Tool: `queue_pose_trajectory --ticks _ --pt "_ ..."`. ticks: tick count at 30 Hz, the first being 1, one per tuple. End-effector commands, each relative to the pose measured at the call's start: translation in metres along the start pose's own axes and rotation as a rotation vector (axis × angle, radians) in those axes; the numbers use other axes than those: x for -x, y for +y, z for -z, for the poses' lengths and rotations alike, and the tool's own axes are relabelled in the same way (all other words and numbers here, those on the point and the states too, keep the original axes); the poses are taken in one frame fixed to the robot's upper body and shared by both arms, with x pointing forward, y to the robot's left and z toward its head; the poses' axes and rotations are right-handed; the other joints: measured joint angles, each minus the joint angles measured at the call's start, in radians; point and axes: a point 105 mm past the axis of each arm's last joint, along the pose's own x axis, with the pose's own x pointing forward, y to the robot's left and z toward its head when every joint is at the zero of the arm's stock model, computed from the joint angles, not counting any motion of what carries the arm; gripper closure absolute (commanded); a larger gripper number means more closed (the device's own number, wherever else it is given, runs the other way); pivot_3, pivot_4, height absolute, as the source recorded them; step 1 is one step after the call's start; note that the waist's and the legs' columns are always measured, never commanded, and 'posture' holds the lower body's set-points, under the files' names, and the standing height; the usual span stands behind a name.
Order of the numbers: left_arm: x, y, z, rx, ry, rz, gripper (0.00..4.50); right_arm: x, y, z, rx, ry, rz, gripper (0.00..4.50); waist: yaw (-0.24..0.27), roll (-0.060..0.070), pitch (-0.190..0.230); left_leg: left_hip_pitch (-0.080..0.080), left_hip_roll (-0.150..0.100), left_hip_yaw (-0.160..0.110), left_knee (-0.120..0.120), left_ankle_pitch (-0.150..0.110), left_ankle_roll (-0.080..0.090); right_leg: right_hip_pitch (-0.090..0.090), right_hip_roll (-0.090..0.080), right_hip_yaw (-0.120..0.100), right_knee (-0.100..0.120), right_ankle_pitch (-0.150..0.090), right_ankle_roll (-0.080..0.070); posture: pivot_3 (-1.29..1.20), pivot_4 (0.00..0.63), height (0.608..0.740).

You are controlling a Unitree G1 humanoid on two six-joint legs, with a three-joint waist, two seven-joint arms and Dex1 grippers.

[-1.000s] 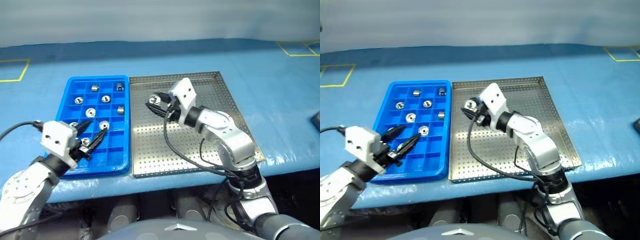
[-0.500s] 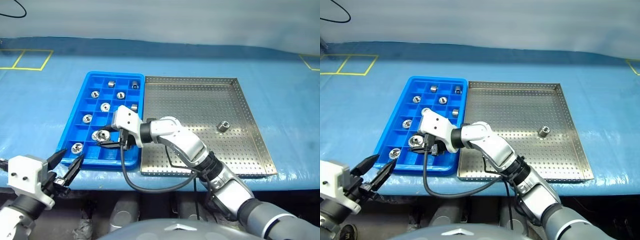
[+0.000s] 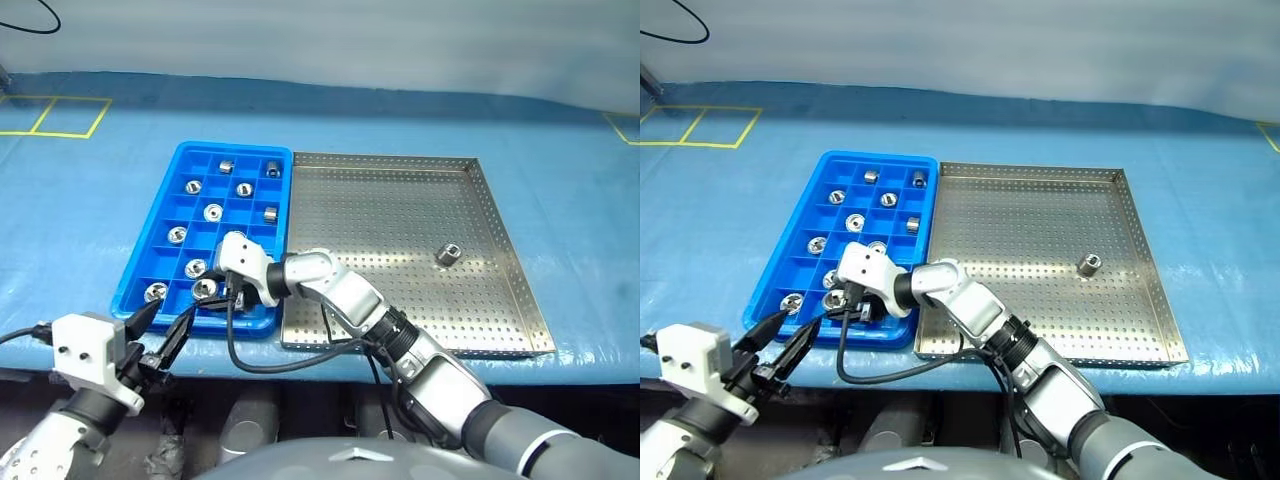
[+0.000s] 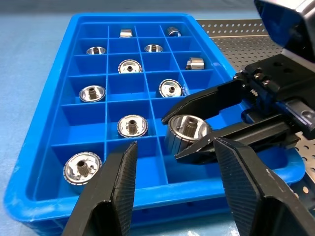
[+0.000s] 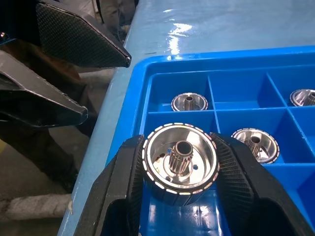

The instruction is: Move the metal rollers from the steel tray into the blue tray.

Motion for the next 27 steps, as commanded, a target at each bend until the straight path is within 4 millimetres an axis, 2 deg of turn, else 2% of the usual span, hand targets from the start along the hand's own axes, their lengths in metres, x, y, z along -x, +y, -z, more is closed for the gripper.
queue_pose_trajectory --ticks 1,10,12,18,20,25,27 --pt "-0.001 -0.009 -0.007 -0.028 -0.011 0.034 1.79 0.000 -0.001 -0.010 0.016 -0.044 0.007 2.77 0.000 0.000 0.000 0.000 0.000 0.000 0.000 0.000 0.000 0.000 0.000 0.000 0.000 0.000 0.000 0.23 0.150 0.740" --pt "-0.004 -0.012 -0.005 -0.034 0.003 0.046 1.79 -0.001 -0.006 0.004 -0.007 0.007 0.024 2.77 -0.003 0.001 0.000 0.000 0.000 -0.001 0.000 0.001 -0.002 0.000 0.001 0.000 0.000 0.000 0.000 0.24 0.150 0.740" --pt "-0.004 -0.012 -0.006 -0.037 0.001 0.046 1.79 -0.001 -0.005 0.005 -0.015 0.011 0.012 2.00 -0.003 0.001 0.001 0.000 0.000 -0.001 0.000 0.001 -0.001 0.000 0.001 0.000 0.000 0.000 0.000 0.23 0.150 0.740" --pt "-0.006 -0.011 -0.007 -0.048 0.002 0.046 1.79 0.001 -0.008 0.000 0.016 -0.017 0.044 0.30 -0.005 0.001 0.001 0.000 0.000 -0.002 0.000 0.001 -0.001 0.000 0.001 0.000 0.000 0.000 0.000 0.23 0.150 0.740" --pt "-0.006 -0.011 -0.008 -0.051 0.000 0.048 1.79 0.003 -0.010 -0.005 0.030 -0.034 0.059 0.30 -0.006 0.001 0.001 0.000 0.000 -0.002 0.000 0.001 -0.002 0.000 0.001 0.000 0.000 0.000 0.000 0.22 0.150 0.740" --pt "-0.012 -0.016 -0.013 -0.058 -0.021 0.080 1.79 0.021 -0.019 -0.035 0.066 -0.141 0.129 0.30 -0.004 0.001 0.001 0.000 0.000 -0.003 -0.001 0.002 -0.004 0.000 0.001 0.000 0.000 0.000 0.000 0.21 0.150 0.740" --pt "-0.021 -0.024 -0.017 -0.061 -0.045 0.134 1.79 0.046 -0.036 -0.049 0.096 -0.187 0.258 0.30 -0.003 0.002 0.001 0.000 0.000 -0.003 -0.001 0.002 -0.003 0.000 0.001 0.000 0.000 0.000 0.000 0.19 0.150 0.740"
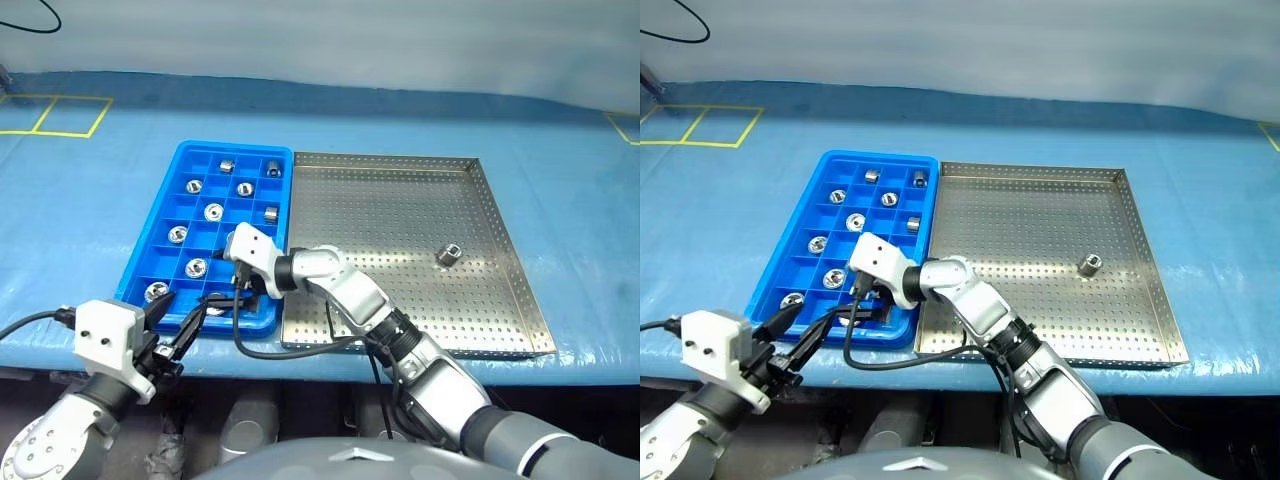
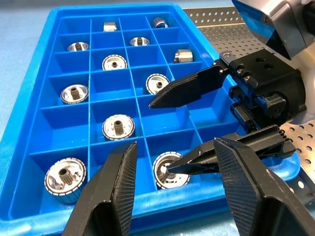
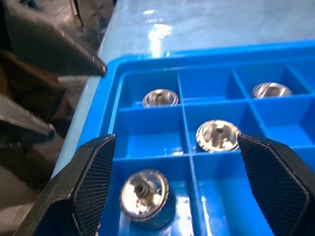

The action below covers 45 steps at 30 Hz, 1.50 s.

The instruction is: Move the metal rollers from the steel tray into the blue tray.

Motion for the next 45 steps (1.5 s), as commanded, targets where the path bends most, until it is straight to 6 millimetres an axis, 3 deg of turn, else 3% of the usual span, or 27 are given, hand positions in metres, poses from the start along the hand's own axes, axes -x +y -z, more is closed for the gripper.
queue_pose_trajectory --ticks 1,6,9,12,16,25,39,42,45 --pt "-0.013 -0.019 -0.015 -0.022 -0.062 0.104 1.79 0.038 -0.035 -0.039 0.076 -0.126 0.215 0.30 0.004 0.001 0.000 0.000 0.000 0.000 0.000 0.000 0.000 0.000 0.000 0.000 0.000 0.000 0.000 0.18 0.150 0.740" --pt "-0.039 -0.038 -0.029 -0.016 -0.139 0.224 1.79 0.114 -0.091 -0.030 0.084 -0.055 0.623 0.30 0.007 0.000 0.000 0.000 -0.001 -0.001 0.001 0.001 -0.001 0.002 0.000 0.000 0.000 0.001 0.000 0.09 0.150 0.740" --pt "-0.057 -0.051 -0.041 -0.006 -0.200 0.311 1.79 0.173 -0.114 0.000 0.085 0.112 0.882 0.30 -0.009 0.001 -0.001 0.000 -0.001 0.000 0.001 0.001 -0.001 0.005 0.000 0.000 0.000 0.002 -0.001 0.02 0.150 0.740" --pt "-0.075 -0.065 -0.052 -0.025 -0.259 0.394 1.79 0.215 -0.114 0.032 0.021 0.247 1.019 0.30 -0.022 0.002 0.000 -0.001 -0.001 0.002 0.000 0.001 -0.001 0.005 0.000 0.000 0.000 0.001 -0.001 -0.05 0.150 0.740" --pt "-0.095 -0.083 -0.056 -0.084 -0.262 0.492 1.79 0.244 -0.102 0.052 -0.080 0.291 1.120 0.30 -0.063 0.003 0.000 -0.001 0.000 0.006 0.000 0.000 0.001 0.003 0.000 0.001 -0.001 0.002 0.000 -0.12 0.150 0.740" --pt "-0.112 -0.112 -0.052 -0.134 -0.243 0.619 1.79 0.263 -0.094 0.067 -0.213 0.249 1.239 0.30 -0.128 0.004 0.000 -0.001 0.000 0.011 0.002 -0.005 0.010 0.002 0.001 0.010 -0.001 0.006 0.007 -0.18 0.150 0.740" --pt "-0.110 -0.107 -0.048 -0.152 -0.237 0.591 1.79 0.267 -0.099 0.097 -0.401 0.224 1.289 0.30 -0.129 0.004 0.000 -0.001 0.000 0.017 0.003 -0.006 0.012 0.000 0.002 0.019 -0.001 0.008 0.011 -0.14 0.150 0.740" --pt "-0.110 -0.106 -0.048 -0.154 -0.238 0.584 1.79 0.267 -0.098 0.105 -0.430 0.239 1.300 0.84 -0.127 0.004 0.000 -0.001 0.000 0.017 0.003 -0.006 0.012 0.000 0.002 0.020 -0.001 0.008 0.011 -0.14 0.150 0.740" --pt "-0.110 -0.105 -0.047 -0.155 -0.238 0.581 1.79 0.267 -0.098 0.104 -0.428 0.236 1.303 1.84 -0.126 0.004 0.000 -0.001 0.000 0.017 0.003 -0.006 0.012 0.000 0.002 0.020 -0.001 0.008 0.011 -0.14 0.150 0.740"
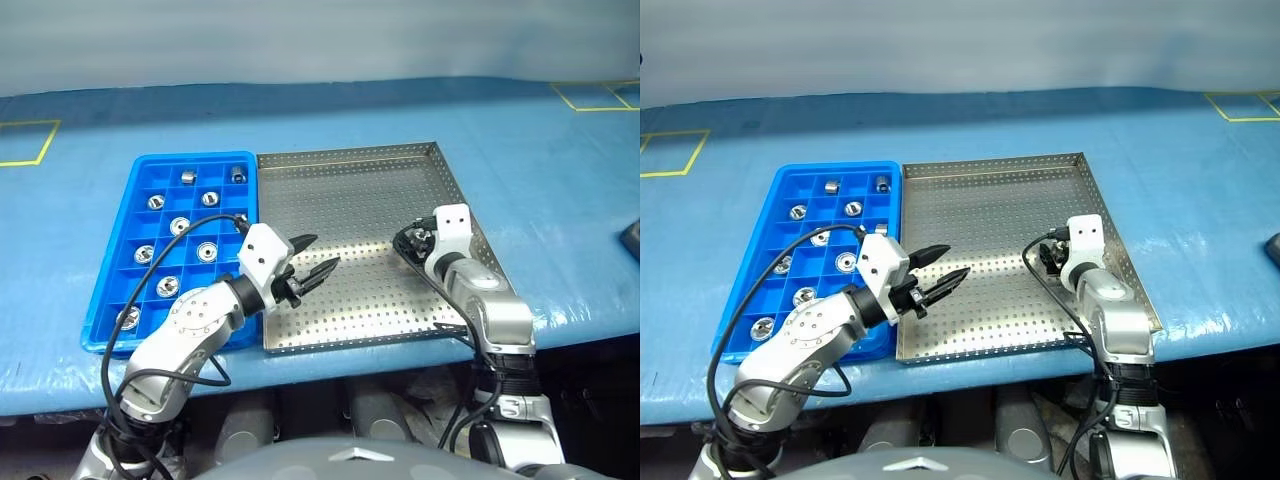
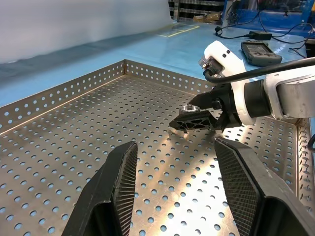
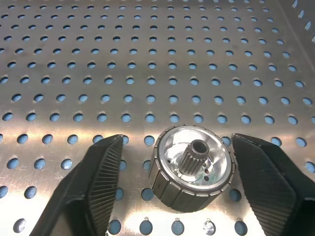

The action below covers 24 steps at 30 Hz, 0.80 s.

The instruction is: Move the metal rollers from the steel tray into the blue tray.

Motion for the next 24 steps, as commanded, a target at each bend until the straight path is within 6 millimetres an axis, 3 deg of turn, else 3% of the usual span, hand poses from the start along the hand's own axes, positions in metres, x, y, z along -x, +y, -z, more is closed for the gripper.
queue_pose_trajectory --ticks 1,3,10,15,19,24 --pt "0.002 0.000 -0.010 -0.029 -0.046 -0.006 1.79 0.001 -0.001 -0.010 -0.008 -0.040 0.006 2.13 0.001 0.000 0.000 0.000 0.000 0.000 0.000 0.000 0.000 0.000 0.000 0.000 0.000 0.000 0.000 -0.14 0.150 0.740" --pt "0.002 0.000 -0.010 -0.029 -0.046 -0.007 1.79 0.001 0.000 -0.012 -0.002 -0.046 0.003 2.76 0.001 0.000 0.000 0.000 0.000 0.000 0.000 0.000 0.000 0.000 0.000 0.000 0.000 0.000 0.000 -0.14 0.150 0.740" --pt "0.004 0.002 -0.010 -0.028 -0.046 -0.009 1.79 0.005 0.012 -0.029 0.034 -0.109 -0.040 2.78 0.000 0.000 0.000 0.000 0.000 0.000 0.000 0.000 0.000 0.000 0.000 0.001 0.000 0.000 0.000 -0.14 0.150 0.740" --pt "0.039 0.016 -0.004 -0.019 0.016 -0.074 1.79 0.030 0.085 -0.071 0.126 -0.286 -0.429 2.78 -0.013 0.001 0.000 0.000 0.002 0.001 0.000 0.000 0.000 -0.002 0.002 0.002 0.001 0.000 0.000 -0.11 0.150 0.740" --pt "0.074 0.025 0.003 -0.034 0.109 -0.156 1.79 0.047 0.125 -0.082 0.204 -0.330 -0.636 2.78 -0.007 0.001 0.000 0.000 0.004 0.000 -0.001 0.000 -0.001 -0.002 0.003 0.001 0.001 -0.001 -0.001 -0.07 0.150 0.740" --pt "0.109 0.027 -0.004 -0.046 0.146 -0.245 1.79 0.054 0.171 -0.092 0.266 -0.357 -0.835 2.78 0.018 -0.001 0.001 0.000 0.004 0.001 0.000 0.000 0.000 -0.001 0.002 0.001 0.000 -0.001 -0.002 0.01 0.150 0.740"
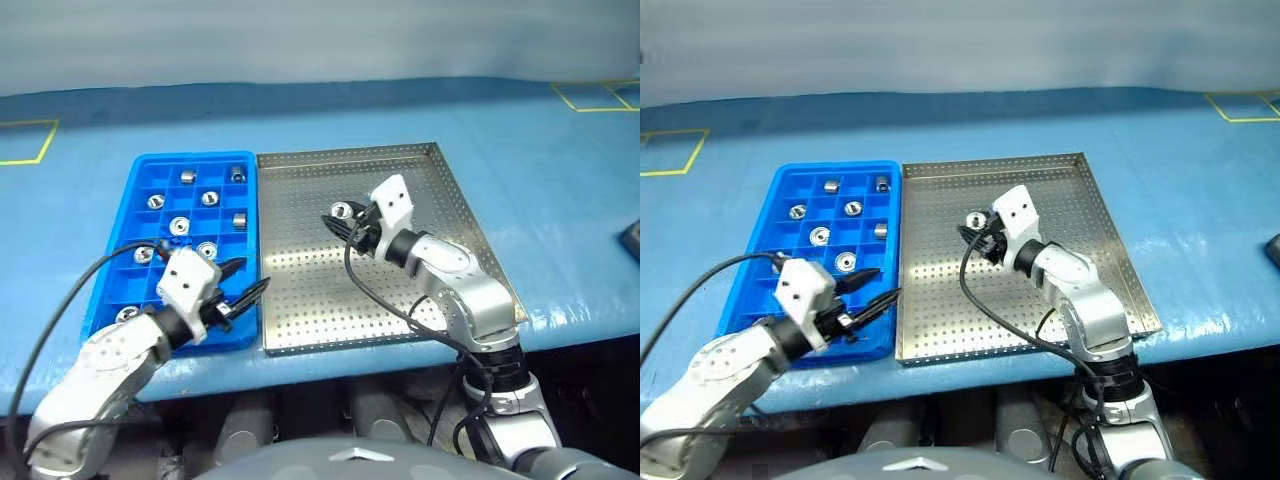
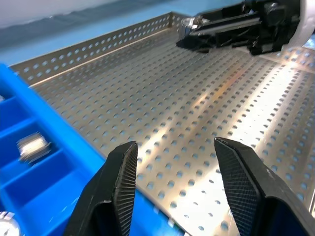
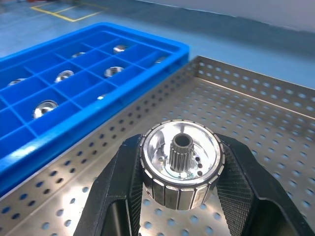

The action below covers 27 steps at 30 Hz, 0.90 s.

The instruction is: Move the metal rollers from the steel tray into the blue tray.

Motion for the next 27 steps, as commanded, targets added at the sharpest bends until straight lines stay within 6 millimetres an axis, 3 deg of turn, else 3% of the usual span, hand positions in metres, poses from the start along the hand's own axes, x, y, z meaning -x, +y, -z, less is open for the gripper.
queue_pose_trajectory --ticks 1,5,9,14,26,27 --pt "0.018 -0.008 -0.019 -0.033 -0.054 -0.001 1.79 -0.018 0.025 -0.023 0.041 -0.078 -0.146 2.78 0.012 0.000 0.000 0.000 0.000 0.000 0.000 0.000 0.000 0.000 0.000 0.000 0.000 -0.001 -0.001 0.02 0.150 0.740" --pt "0.029 -0.015 -0.021 -0.014 -0.057 -0.021 1.79 -0.039 0.051 -0.022 0.042 -0.077 -0.278 2.78 0.041 -0.001 0.000 0.000 0.000 -0.001 0.000 0.000 -0.001 0.000 0.000 -0.001 0.000 -0.002 -0.004 0.09 0.150 0.740" --pt "0.026 -0.023 -0.018 0.025 -0.070 -0.044 1.79 -0.058 0.075 -0.013 0.023 -0.058 -0.365 2.78 0.064 -0.001 0.000 0.000 -0.001 -0.001 0.000 0.002 -0.004 0.001 -0.001 -0.002 0.000 -0.003 -0.005 0.13 0.150 0.740" --pt "0.024 -0.028 -0.016 0.050 -0.078 -0.062 1.79 -0.064 0.095 -0.004 0.021 -0.033 -0.441 2.78 0.087 -0.001 0.000 0.000 -0.002 -0.002 0.000 0.003 -0.005 0.001 -0.001 -0.002 0.000 -0.003 -0.005 0.16 0.150 0.740" --pt "0.018 -0.025 -0.017 0.027 -0.076 -0.056 1.79 -0.065 0.089 0.024 -0.027 0.069 -0.421 2.78 0.096 -0.001 0.000 0.000 -0.002 -0.003 -0.001 0.004 -0.007 0.001 0.000 -0.003 0.001 -0.003 -0.006 0.15 0.150 0.740" --pt "0.017 -0.025 -0.018 0.025 -0.076 -0.052 1.79 -0.065 0.088 0.026 -0.029 0.073 -0.418 2.43 0.096 -0.001 0.000 0.000 -0.002 -0.003 -0.001 0.004 -0.007 0.001 0.000 -0.003 0.001 -0.003 -0.006 0.12 0.150 0.740"
